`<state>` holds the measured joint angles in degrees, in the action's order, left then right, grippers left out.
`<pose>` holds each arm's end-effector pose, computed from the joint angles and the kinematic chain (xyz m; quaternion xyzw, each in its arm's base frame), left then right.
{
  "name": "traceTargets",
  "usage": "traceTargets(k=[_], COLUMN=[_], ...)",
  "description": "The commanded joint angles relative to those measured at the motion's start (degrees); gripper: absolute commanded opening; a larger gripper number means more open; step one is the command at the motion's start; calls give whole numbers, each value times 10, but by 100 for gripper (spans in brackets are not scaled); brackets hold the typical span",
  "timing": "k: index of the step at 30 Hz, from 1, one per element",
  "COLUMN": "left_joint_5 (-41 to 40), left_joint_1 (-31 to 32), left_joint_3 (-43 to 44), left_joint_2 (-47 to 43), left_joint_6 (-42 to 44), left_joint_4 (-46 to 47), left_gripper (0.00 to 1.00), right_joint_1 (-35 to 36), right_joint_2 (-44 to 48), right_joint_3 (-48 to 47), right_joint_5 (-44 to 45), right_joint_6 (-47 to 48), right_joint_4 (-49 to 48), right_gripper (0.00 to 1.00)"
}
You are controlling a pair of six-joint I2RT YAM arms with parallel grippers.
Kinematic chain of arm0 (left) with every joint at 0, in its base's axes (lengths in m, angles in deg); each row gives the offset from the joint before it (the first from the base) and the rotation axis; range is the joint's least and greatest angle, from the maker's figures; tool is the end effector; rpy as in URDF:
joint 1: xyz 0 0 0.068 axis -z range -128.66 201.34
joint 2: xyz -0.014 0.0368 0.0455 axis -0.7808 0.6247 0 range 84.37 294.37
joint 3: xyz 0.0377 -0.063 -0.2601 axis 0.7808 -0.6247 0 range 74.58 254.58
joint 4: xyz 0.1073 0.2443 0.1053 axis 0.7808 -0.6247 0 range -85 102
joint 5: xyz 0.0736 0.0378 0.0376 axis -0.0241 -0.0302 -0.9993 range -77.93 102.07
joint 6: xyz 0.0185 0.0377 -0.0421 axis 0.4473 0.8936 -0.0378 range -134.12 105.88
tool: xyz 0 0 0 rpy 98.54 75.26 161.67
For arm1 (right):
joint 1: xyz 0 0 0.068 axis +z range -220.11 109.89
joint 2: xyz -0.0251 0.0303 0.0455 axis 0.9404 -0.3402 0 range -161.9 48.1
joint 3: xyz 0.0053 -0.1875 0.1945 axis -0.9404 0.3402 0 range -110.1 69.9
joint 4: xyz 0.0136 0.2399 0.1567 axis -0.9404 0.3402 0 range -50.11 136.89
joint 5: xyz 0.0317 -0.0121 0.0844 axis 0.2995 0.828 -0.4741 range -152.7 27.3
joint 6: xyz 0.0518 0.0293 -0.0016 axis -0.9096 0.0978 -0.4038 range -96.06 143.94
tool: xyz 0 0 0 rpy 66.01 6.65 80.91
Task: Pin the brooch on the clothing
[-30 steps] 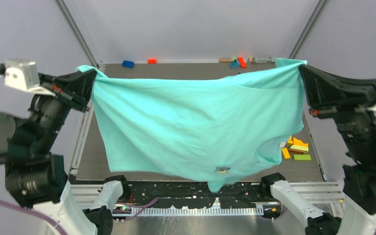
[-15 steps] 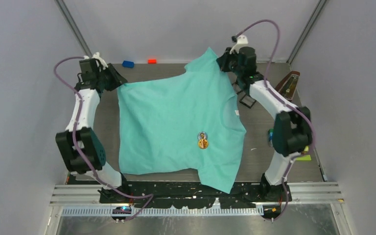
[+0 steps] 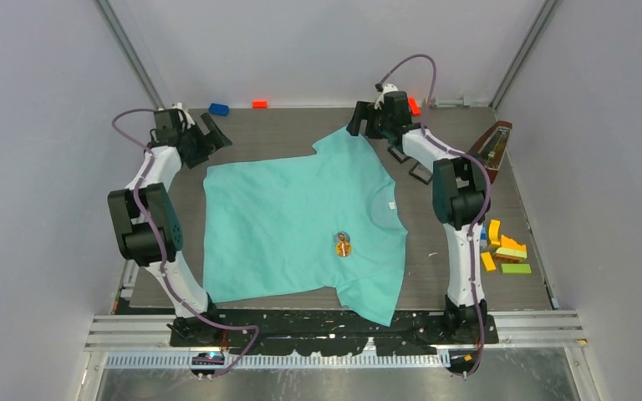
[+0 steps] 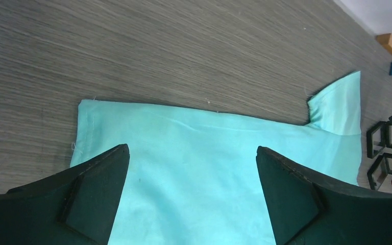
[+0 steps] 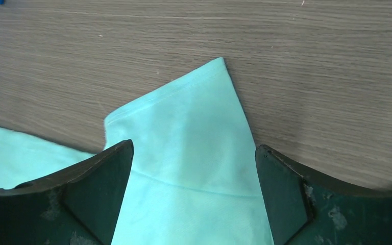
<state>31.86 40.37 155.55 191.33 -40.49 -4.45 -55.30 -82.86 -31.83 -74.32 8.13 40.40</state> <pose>0.4463 0.0716 0.2206 -0.2229 0.8762 -0.2091 0.3725 0.5384 0.1515 0.1725 -0.0433 0.8608 0.2163 0.4586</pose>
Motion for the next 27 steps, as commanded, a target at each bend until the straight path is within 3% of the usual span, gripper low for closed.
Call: traceTargets(k=[1, 10, 20, 27], left_joint_5=[-20, -60, -73, -120], left_joint_1=[-2, -2, 1, 11], left_joint_3=[-23, -87, -41, -99], left_joint_2=[-86, -278, -462, -579], left_joint_6=[4, 37, 123, 144], left_joint_4=[36, -68, -271, -263], left_gripper=[99, 100, 100, 100], right_joint_1=[-7, -54, -58, -58], right_joint_2=[99, 304, 614, 816], right_joint_3=[20, 166, 302, 418], right_joint_5=[2, 34, 270, 329], right_joint_6=[-30, -60, -8, 12], right_joint_4=[10, 112, 247, 221], right_gripper=[95, 95, 97, 99])
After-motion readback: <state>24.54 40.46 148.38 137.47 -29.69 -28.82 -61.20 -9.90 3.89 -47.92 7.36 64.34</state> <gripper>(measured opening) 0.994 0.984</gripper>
